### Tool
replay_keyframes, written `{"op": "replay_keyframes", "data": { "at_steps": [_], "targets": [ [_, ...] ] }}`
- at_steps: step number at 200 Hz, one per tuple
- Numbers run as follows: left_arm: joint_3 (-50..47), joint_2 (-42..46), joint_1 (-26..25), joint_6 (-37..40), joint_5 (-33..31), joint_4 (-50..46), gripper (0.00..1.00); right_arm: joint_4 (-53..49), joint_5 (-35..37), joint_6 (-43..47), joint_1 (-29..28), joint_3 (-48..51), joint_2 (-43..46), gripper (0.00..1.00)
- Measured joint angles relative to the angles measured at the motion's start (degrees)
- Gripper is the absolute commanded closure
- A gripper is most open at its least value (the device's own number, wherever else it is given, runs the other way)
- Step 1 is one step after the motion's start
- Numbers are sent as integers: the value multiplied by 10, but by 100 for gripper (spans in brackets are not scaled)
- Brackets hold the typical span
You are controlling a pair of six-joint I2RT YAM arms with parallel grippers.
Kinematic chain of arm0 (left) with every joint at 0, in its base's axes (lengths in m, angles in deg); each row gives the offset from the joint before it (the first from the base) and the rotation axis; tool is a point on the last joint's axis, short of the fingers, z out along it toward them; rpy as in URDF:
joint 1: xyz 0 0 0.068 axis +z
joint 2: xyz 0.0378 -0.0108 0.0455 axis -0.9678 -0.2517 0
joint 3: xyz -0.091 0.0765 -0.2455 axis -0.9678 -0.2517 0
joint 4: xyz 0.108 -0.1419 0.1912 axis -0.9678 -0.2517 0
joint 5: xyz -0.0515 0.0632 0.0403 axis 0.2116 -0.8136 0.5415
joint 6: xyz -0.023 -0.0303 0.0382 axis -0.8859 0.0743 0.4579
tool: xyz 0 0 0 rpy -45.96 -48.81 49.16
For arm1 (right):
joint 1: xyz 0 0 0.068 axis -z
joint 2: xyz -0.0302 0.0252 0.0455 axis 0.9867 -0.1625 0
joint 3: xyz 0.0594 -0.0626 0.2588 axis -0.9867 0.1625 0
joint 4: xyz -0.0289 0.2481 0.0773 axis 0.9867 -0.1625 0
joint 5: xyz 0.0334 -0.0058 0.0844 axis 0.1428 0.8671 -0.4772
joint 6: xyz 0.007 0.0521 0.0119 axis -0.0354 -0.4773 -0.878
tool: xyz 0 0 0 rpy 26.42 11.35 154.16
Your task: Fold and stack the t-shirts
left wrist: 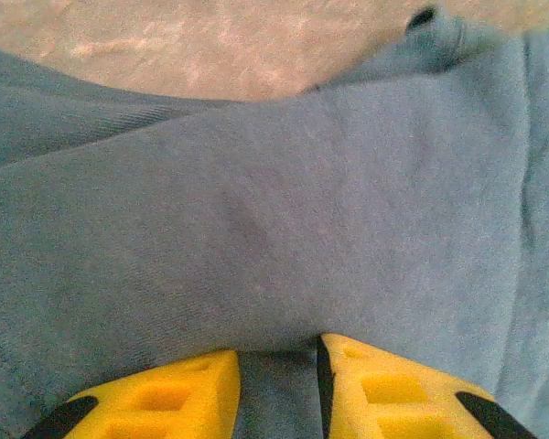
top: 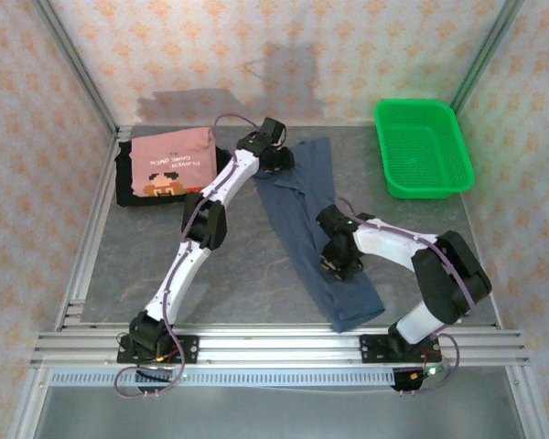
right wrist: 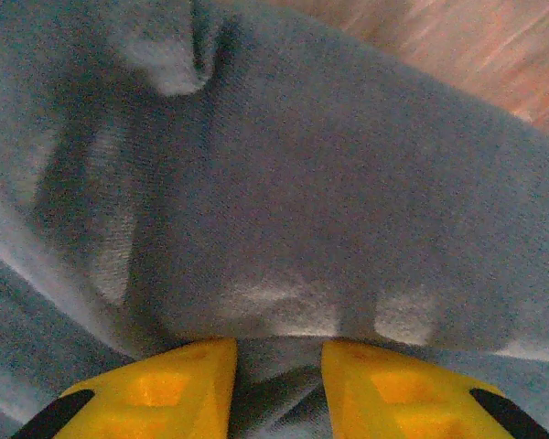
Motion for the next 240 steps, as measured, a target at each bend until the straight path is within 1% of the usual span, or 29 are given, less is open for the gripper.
{"op": "replay_keyframes", "data": {
  "at_steps": [16, 36, 50, 62, 76, 92, 100, 103, 119, 138, 147, 161, 171, 179, 203, 215, 222, 234, 240],
  "targets": [
    [28, -26, 10, -21, 35, 43, 69, 21, -16, -32, -19, -12, -13, 65],
    [34, -40, 21, -43, 65, 90, 68, 57, -30, -77, -45, -20, -23, 65],
    [34, -46, 29, -61, 82, 121, 63, 85, -34, -112, -63, -22, -29, 64],
    [34, -50, 36, -77, 94, 141, 57, 112, -35, -144, -78, -25, -35, 64],
    [35, -53, 45, -96, 112, 165, 43, 143, -34, -179, -95, -29, -43, 62],
    [38, -54, 57, -114, 133, 184, 27, 176, -30, -215, -117, -38, -53, 55],
    [38, -53, 63, -125, 145, 193, 20, 189, -30, -231, -129, -43, -58, 51],
    [38, -52, 66, -136, 148, 196, 19, 192, -29, -230, -132, -46, -59, 51],
    [36, -40, 77, -143, 162, 185, 14, 184, -25, -235, -152, -65, -61, 44],
    [13, 6, 88, -121, 161, 117, 12, 150, -13, -209, -162, -93, -43, 36],
    [-13, 44, 92, -98, 155, 80, 11, 128, -5, -193, -162, -97, -19, 33],
    [-85, 137, 95, -67, 140, 31, 11, 84, 7, -155, -159, -95, 39, 30],
    [-166, 233, 95, -50, 129, 12, 11, 63, 11, -128, -156, -86, 87, 28],
    [-242, 326, 94, -37, 118, -1, 11, 49, 14, -106, -154, -73, 130, 27],
    [-460, 613, 75, -17, 84, 12, 12, 29, 8, -45, -150, -13, 245, 28],
    [-572, 753, 51, -14, 69, 24, 16, 27, -4, -17, -150, 21, 282, 29],
    [-636, 821, 33, -16, 62, 29, 20, 28, -12, -4, -150, 40, 293, 30],
    [-743, 923, -5, -26, 52, 33, 27, 32, -29, 13, -150, 68, 300, 32],
    [-792, 956, -22, -28, 48, 38, 31, 38, -39, 20, -150, 82, 300, 33]
  ]
}}
